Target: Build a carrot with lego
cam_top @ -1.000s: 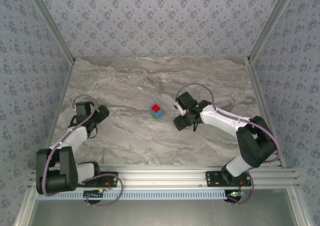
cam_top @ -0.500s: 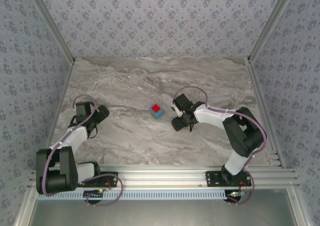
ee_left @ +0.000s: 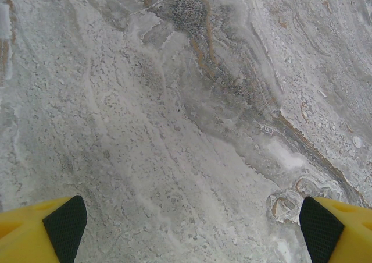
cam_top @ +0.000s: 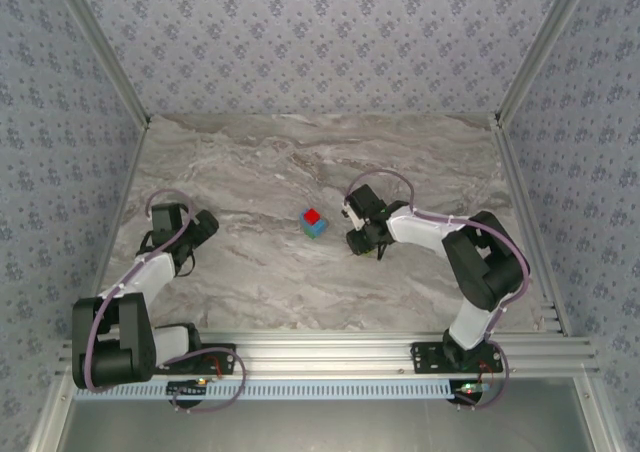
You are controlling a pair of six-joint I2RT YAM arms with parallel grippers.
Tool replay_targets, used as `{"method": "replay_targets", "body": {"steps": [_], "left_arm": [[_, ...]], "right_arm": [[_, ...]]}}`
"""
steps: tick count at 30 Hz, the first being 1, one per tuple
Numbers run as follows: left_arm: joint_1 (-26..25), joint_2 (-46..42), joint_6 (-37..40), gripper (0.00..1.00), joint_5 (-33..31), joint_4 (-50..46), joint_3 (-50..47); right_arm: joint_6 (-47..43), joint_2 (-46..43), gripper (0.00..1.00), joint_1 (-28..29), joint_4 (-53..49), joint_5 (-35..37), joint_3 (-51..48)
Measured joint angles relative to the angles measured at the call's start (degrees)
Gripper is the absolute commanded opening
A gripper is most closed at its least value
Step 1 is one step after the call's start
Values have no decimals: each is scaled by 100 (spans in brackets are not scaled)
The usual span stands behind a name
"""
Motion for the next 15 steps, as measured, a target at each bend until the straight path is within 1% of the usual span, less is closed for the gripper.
{"method": "replay_targets", "body": {"steps": [4,8,10,12,15], "left_arm": [[0,0,0,97,0,0,0],[0,0,0,97,0,0,0],[0,0,0,97,2,0,0],[0,0,0,97,0,0,0],[0,0,0,97,0,0,0]], "right_arm": [[-4,-83,32,0,-101,-44,0],[-160,-337,32,0,-625,-122,260],[-267,-372,31,0,-1032,-192,723],[-356,-369,31,7,-1368,-282,1390],[-452,-337,31,63,-1668,-402,2317]]}}
